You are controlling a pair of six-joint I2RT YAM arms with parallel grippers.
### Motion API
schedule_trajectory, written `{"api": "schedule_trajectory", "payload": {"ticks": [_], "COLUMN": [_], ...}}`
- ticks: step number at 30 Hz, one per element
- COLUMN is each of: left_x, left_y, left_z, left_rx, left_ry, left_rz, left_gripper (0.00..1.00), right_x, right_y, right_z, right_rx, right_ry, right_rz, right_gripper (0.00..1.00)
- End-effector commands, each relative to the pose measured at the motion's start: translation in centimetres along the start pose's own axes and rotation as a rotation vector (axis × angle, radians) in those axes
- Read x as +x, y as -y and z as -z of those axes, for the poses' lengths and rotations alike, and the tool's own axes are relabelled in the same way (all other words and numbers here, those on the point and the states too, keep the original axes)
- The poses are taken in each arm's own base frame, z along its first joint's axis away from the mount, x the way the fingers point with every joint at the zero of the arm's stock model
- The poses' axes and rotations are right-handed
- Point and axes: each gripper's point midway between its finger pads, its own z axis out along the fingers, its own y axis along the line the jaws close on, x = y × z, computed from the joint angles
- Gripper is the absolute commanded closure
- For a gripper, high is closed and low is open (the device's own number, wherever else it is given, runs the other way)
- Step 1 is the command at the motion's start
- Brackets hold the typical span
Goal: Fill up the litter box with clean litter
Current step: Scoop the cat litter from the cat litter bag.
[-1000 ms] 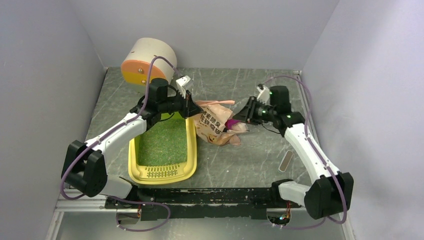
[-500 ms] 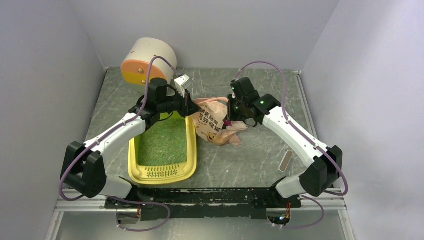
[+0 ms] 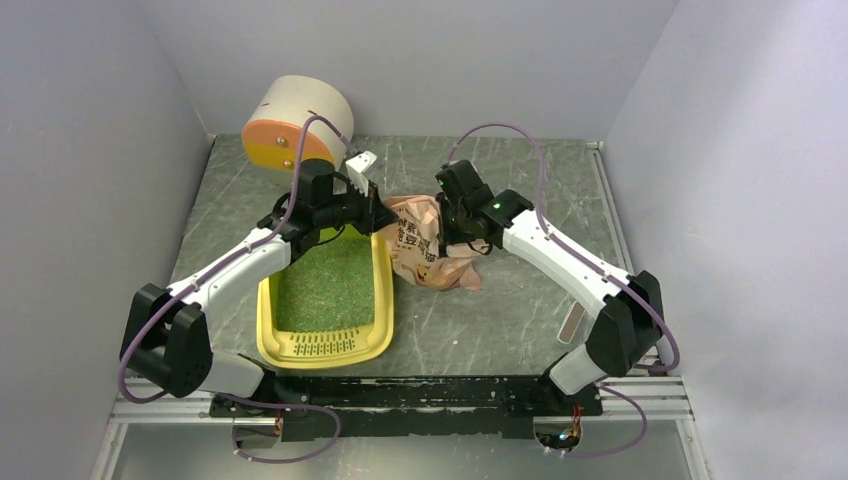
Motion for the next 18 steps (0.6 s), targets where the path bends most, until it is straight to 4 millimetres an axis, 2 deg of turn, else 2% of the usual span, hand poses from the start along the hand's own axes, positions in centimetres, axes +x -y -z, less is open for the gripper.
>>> {"api": "schedule_trajectory", "payload": {"ticks": [1, 6, 9, 14, 18], "left_x": [-0.7, 0.2, 0.9, 1.5, 1.8], "left_y": [0.5, -0.1, -0.6, -0.9, -0.9], "left_z": [-0.2, -0.9, -1.3, -1.7, -1.8], "left_rx": [0.024, 0.019, 0.012, 0.011, 0.018], "left_ry": [0.037, 0.007, -0.008, -0.021, -0.032], "left_rz": [-0.035, -0.021, 0.000, 0.008, 0.006], "left_gripper": [0.95, 0.95, 0.95, 0.95, 0.95], "right_x": [4.1, 3.7, 4.1, 5.2, 4.4], "right_y": [-0.5, -0.7, -0.3, -1.2, -1.7], "right_z": [-3.9, -4.7, -5.4, -6.2, -6.1], "right_rx": [-0.069, -0.170, -0.205, -0.328, -0.417], "right_ry": [-0.148, -0.145, -0.167, -0.186, -0.139], "right_rz": [0.044, -0.015, -0.043, -0.092, -0.161], "right_gripper": [1.00, 1.00, 1.00, 1.00, 1.00]}}
